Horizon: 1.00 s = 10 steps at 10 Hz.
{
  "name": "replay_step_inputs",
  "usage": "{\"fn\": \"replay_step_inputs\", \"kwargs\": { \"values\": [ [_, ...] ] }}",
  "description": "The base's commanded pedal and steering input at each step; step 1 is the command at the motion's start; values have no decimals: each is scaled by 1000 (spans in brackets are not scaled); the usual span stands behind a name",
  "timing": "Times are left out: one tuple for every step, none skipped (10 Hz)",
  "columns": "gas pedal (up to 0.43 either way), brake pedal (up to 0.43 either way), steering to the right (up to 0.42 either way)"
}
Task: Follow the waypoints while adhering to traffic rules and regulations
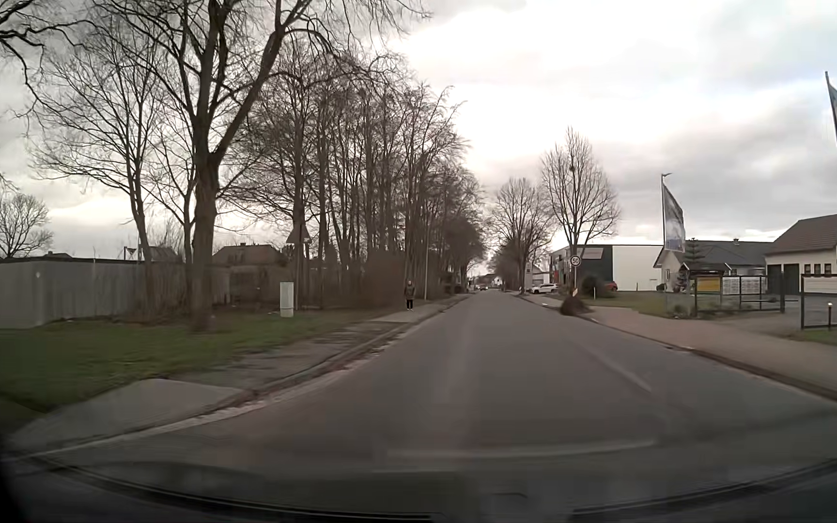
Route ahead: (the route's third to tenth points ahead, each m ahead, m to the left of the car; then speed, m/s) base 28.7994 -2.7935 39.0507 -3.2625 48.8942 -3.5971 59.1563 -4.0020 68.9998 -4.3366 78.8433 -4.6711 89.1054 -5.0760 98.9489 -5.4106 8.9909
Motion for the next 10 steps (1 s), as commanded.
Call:
{"fn": "replay_step_inputs", "kwargs": {
  "values": [
    [118, 0, 36],
    [118, 0, 43],
    [118, 0, 47],
    [138, 0, 52],
    [169, 0, 53],
    [197, 0, 53],
    [280, 0, 51],
    [319, 0, 49],
    [370, 0, 45],
    [378, 0, 41]
  ]
}}
